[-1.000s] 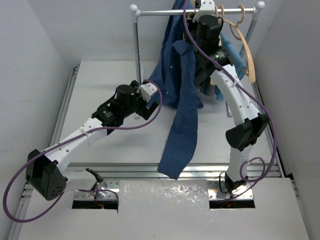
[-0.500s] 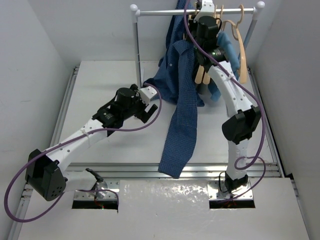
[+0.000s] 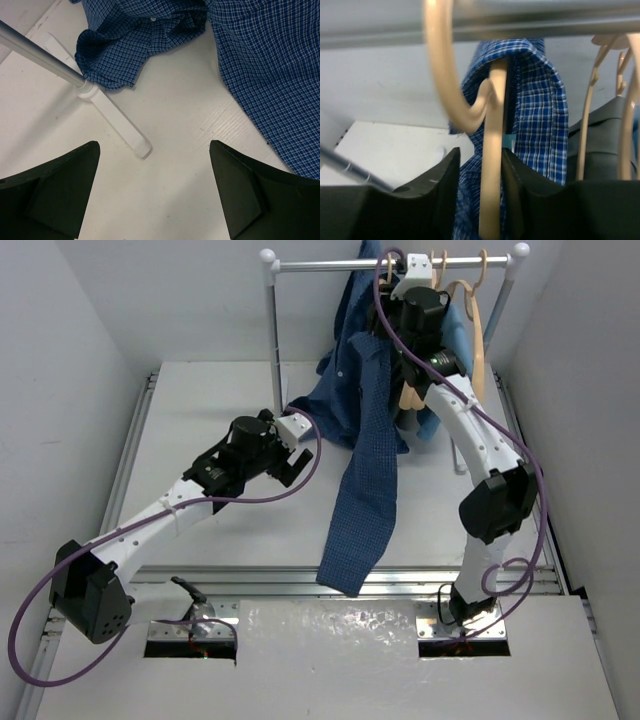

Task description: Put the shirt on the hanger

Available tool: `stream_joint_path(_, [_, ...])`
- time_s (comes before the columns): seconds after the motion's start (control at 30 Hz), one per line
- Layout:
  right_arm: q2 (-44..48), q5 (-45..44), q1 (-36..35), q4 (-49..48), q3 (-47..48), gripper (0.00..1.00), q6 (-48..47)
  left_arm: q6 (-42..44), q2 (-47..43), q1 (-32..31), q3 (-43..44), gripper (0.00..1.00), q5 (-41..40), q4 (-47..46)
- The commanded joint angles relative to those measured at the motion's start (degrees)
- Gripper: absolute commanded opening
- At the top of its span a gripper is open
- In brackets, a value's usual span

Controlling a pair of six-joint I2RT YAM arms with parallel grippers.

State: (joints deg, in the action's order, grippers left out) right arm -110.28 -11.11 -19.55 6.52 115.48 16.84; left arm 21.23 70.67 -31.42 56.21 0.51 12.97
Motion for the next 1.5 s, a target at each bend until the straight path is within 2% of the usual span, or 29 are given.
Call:
stream_joint_path(0.0, [7.5,3.6,0.3,-3.1,-2.9,0.39,-1.0,-0.1,-2.1,0.7,0.0,0.90,0.7,-1.0])
stream_joint_path(0.03, [8.8,4.3,0.3,-3.2,-4.9,0.45,-1.5,-0.1,-2.2,0.6,0.0,0.90,1.0,-0.8])
stream_joint_path(0.17, [15.9,9.7,0.0,-3.7,-10.9,0.55,-2.9,-0.3,-2.3,0.6,0.1,0.90,2.6,0.7])
stream_joint_path(0.37, [27.4,13.8,-1.1,-6.3,-21.6,0.64,-4.6,-0.7,-2.7,0.7,0.8,0.90,2.0,1.8])
stream_joint_path(0.47, [32.6,18.9,-1.4,-4.4,-26.6,0.67,-4.3,0.2,-3.9,0.7,0.8,0.90,-0.6,3.0])
stream_joint_path(0.57, [37.7,29.5,-1.5,-1.5,-34.6,0.70,-5.1,2.4,-5.9,1.2,-1.4,0.91,-5.7,3.4])
stream_joint_path(0.6, [39.0,36.0,-1.5,-1.3,-40.1,0.70,-6.1,3.5,-6.9,1.6,-3.1,0.92,-6.5,3.3])
stream_joint_path(0.63, [40.4,38.2,-1.7,-1.5,-43.2,0.70,-6.4,3.9,-7.4,2.7,-3.8,0.92,-6.9,3.1])
stream_joint_path(0.8, [48.4,39.5,-2.2,-3.5,-61.8,0.66,-4.9,5.1,-9.4,7.6,-6.4,0.92,-5.4,5.9])
stream_joint_path(0.93, [51.4,42.4,-3.0,-2.9,-70.6,0.60,-5.1,5.6,-10.3,11.9,-10.3,0.92,-4.6,6.1])
stream_joint_path(1.0, [52.0,41.7,-3.1,-1.1,-74.1,0.59,-5.6,5.5,-11.1,13.0,-12.8,0.92,-5.4,6.2])
stream_joint_path(1.1, [52.2,35.7,-3.1,2.6,-79.2,0.64,-4.9,5.1,-13.2,13.1,-16.5,0.91,-5.1,6.5])
stream_joint_path(1.17, [51.4,27.5,-3.0,4.1,-81.7,0.73,-3.2,5.7,-14.3,13.1,-18.6,0.91,-4.9,6.5])
stream_joint_path(1.3, [49.4,12.5,-2.8,7.1,-87.0,0.87,6.6,6.7,-16.5,13.5,-27.4,0.92,-9.3,2.8])
stream_joint_path(1.37, [50.4,7.3,-2.2,4.3,-91.4,0.94,8.9,7.5,-16.7,13.9,-32.0,0.92,-11.8,0.2])
stream_joint_path(1.47, [53.0,3.3,-1.5,2.7,-94.6,0.98,9.9,7.2,-17.1,14.6,-35.7,0.92,-13.9,-2.8])
